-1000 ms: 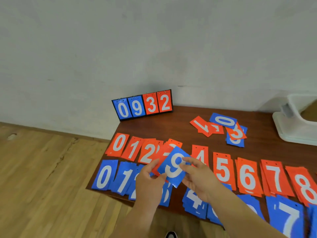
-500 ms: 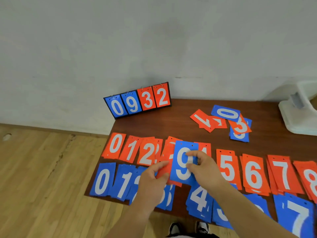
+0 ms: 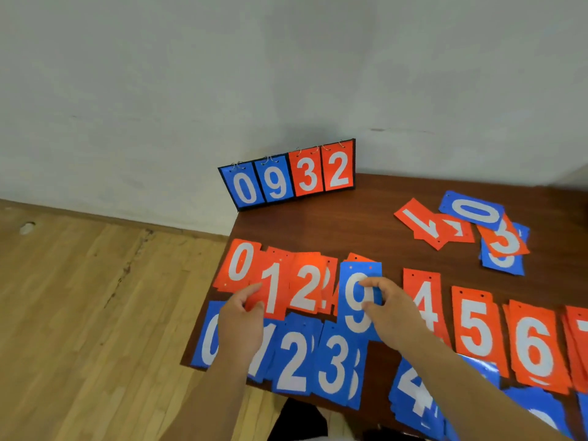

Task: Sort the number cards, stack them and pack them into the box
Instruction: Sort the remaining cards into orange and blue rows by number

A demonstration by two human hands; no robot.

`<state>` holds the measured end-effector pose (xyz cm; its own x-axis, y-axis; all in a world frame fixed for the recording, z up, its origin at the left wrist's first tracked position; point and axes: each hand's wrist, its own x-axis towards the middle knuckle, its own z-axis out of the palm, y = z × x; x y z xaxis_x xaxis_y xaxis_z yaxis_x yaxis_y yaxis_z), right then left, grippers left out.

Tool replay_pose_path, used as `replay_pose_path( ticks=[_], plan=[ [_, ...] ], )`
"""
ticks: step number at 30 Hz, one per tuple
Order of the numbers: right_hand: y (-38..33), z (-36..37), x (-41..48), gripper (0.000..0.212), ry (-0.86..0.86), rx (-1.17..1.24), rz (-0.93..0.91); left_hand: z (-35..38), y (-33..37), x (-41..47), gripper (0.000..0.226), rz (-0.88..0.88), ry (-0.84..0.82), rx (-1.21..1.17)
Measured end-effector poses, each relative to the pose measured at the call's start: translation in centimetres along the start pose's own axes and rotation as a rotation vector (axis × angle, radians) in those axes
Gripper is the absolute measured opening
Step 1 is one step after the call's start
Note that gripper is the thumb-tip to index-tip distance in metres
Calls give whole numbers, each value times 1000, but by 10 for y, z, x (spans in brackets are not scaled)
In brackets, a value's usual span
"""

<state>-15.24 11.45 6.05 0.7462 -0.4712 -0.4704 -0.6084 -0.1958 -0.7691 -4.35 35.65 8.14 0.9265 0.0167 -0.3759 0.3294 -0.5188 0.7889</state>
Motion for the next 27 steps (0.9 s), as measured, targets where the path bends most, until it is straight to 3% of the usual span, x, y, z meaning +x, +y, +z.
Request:
replay_pose_path(
  ticks=[4,11,16,18,23,27],
  plan=[
    [-11,22,8,36,112,-15,73,-1,-8,65,36,112,-69,86],
    [-19,50,5,37,220,-7,174,13,-32,121,29,305,-227,469],
    [-15,59,-3,35,234,1,233,7,-39,121,29,392,-152,800],
    [-16,58,-8,36,211,41,236,8,-31,109,30,390,-227,689],
    [-11,40,-29,39,223,127,176,46,5,48,25,302,-730,209],
    [15,6,-54,37,282,141,171,94,17,-5,25,310,-894,172]
  ],
)
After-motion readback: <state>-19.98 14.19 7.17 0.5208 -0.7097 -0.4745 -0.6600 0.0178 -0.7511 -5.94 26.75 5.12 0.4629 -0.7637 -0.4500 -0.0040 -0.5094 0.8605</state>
